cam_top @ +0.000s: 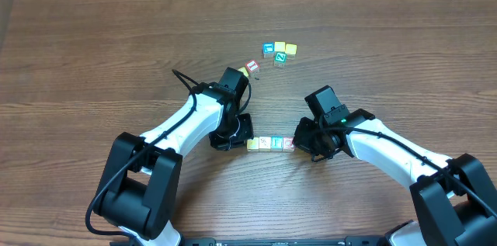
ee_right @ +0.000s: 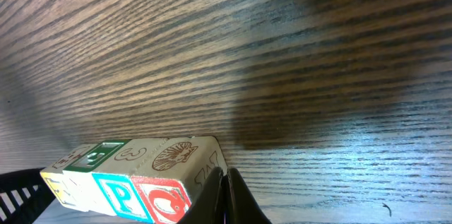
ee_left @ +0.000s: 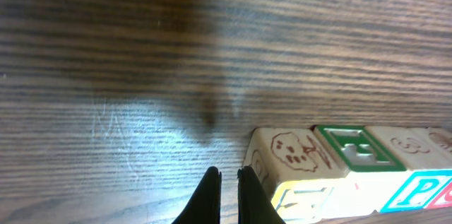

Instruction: Flip 4 blocks

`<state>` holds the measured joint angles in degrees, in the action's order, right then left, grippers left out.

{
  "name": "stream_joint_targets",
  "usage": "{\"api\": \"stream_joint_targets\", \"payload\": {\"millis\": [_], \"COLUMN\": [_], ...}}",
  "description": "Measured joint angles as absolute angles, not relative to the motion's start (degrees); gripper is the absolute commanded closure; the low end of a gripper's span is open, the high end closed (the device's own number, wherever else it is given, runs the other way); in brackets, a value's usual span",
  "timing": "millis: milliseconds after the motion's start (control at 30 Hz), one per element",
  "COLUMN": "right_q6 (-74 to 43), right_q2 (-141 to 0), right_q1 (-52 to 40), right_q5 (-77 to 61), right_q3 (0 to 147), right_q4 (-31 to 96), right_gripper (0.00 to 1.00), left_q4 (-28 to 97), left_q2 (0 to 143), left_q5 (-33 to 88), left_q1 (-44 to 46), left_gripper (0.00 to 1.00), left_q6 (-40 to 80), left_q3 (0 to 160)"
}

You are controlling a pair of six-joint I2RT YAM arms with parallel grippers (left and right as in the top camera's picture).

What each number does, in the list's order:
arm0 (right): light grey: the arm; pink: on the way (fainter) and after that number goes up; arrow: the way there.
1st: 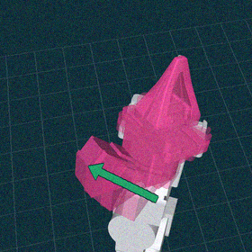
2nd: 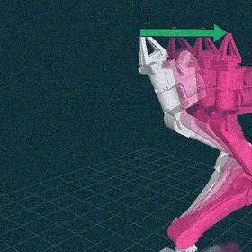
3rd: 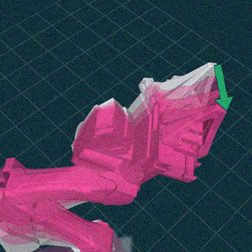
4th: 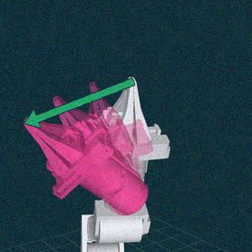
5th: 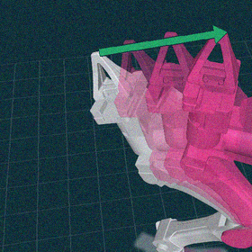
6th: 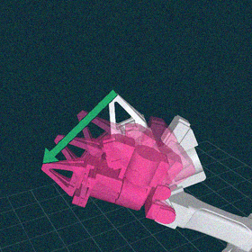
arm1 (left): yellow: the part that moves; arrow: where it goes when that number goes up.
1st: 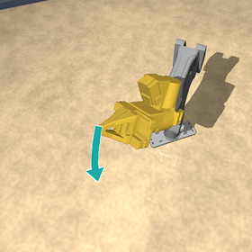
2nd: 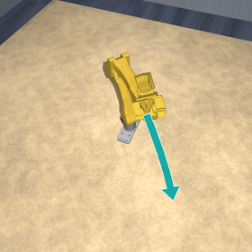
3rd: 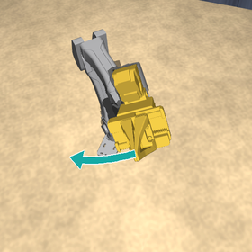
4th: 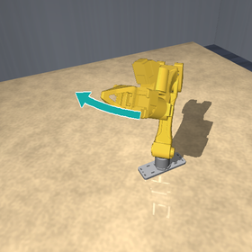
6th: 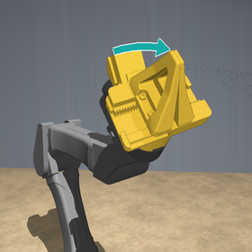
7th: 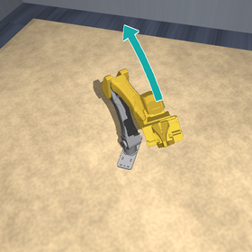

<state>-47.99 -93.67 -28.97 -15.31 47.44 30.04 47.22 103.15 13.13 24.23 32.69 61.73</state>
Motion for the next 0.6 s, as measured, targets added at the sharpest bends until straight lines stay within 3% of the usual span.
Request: {"api": "stream_joint_targets", "payload": {"millis": [600], "right_q6": [-49.8], "right_q2": [-93.7], "right_q1": [-28.9], "right_q5": [-17.5], "right_q3": [47.4], "right_q4": [30.2], "right_gripper": [0.96], "left_q4": [45.2], "left_q2": [103.2], "left_q5": [13.1], "left_q1": [24.0], "left_gripper": [0.96], "left_q6": [32.7], "left_q3": [61.7]}}
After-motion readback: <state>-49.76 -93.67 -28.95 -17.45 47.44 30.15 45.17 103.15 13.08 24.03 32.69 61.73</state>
